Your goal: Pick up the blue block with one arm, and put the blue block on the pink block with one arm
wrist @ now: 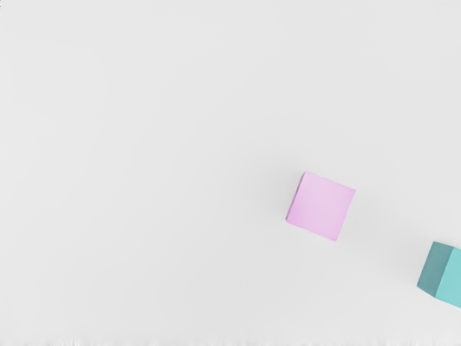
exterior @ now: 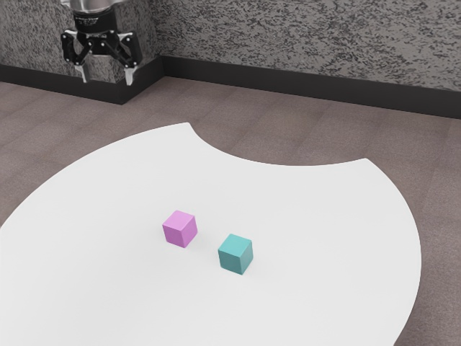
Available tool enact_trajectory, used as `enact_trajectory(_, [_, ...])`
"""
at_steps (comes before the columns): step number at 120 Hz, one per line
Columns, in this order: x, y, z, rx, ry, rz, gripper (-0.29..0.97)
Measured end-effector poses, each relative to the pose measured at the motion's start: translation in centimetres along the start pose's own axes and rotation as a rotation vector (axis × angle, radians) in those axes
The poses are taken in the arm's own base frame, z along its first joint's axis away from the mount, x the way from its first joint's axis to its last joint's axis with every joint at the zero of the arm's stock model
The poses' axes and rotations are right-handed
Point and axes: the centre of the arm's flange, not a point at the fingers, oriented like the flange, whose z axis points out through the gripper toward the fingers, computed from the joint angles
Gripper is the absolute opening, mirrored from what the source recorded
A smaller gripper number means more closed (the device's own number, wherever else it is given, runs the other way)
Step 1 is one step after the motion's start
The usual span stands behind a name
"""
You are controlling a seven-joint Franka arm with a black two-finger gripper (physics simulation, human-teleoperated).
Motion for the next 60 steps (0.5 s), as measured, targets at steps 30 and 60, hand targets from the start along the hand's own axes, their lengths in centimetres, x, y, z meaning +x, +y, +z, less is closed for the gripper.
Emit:
enact_trajectory(30, [-5.8, -2.6, -11.4, -0.063, 0.19, -0.009, 0.68])
enact_trajectory(60, [-12.6, 3.3, -16.9, -0.113, 0.28, 0.152, 0.68])
